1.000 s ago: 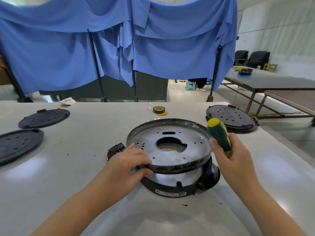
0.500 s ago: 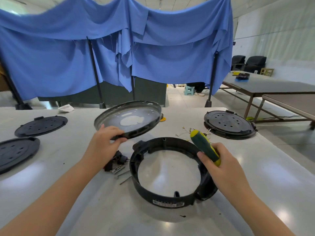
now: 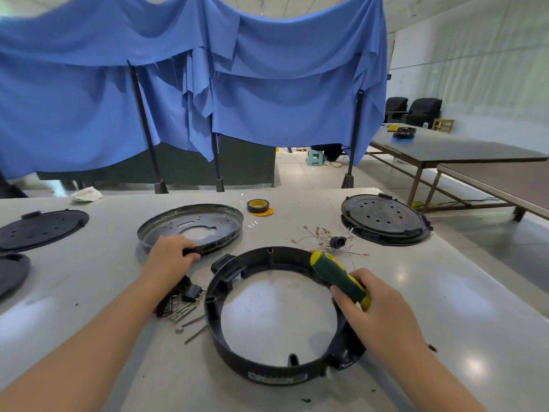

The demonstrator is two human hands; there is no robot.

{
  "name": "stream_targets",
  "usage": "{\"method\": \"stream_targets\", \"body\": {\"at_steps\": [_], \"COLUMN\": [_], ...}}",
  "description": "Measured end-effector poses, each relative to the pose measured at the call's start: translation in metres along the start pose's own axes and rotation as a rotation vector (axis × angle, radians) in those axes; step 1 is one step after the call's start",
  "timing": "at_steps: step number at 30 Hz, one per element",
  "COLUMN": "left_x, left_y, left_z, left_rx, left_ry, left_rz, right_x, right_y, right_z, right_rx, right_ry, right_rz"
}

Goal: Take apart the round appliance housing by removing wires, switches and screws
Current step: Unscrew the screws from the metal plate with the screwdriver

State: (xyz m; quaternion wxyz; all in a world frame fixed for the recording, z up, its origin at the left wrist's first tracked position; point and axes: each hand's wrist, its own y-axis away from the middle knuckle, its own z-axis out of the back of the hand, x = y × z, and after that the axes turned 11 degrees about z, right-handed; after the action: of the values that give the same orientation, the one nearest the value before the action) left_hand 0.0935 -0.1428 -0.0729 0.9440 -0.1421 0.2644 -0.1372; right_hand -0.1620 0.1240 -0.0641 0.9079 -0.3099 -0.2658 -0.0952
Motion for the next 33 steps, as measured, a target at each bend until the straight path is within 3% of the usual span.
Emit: {"method": "stream_targets", "body": {"at_steps": [7, 14, 18, 23, 26, 29, 33], "left_x": [0.001, -0.033, -0.055, -0.066, -0.068, -0.068, -0.070], "left_y": [0.000, 0.027, 0.059, 0.096, 0.115, 0.121, 0.118], "left_z": [-0.001, 0.012, 0.023, 0.038, 0.042, 0.041, 0.044], "left_rx": [0.099, 0.113, 0.203, 0.251, 0.415, 0.561, 0.584], "left_ry": [-0.035, 0.075, 0.193, 0.084, 0.023, 0.195, 0.356], "left_rz": [0.090, -0.050, -0.028, 0.146, 0.311, 0.440, 0.505], "right_x": [-0.002, -0.007, -0.007, -0.007, -0.007, -0.008, -0.007], "right_y": [-0.003, -0.005, -0.009, -0.013, -0.016, -0.019, -0.025], "right_z": [-0.004, -0.003, -0.001, 0.005, 0.005, 0.005, 0.009], "right_rx": [0.048, 0.117, 0.172, 0.182, 0.210, 0.196, 0.197], "right_ry": [0.096, 0.149, 0.178, 0.136, 0.066, -0.059, -0.173], "right_rz": [-0.020, -0.170, -0.233, -0.276, -0.306, -0.378, -0.428]}}
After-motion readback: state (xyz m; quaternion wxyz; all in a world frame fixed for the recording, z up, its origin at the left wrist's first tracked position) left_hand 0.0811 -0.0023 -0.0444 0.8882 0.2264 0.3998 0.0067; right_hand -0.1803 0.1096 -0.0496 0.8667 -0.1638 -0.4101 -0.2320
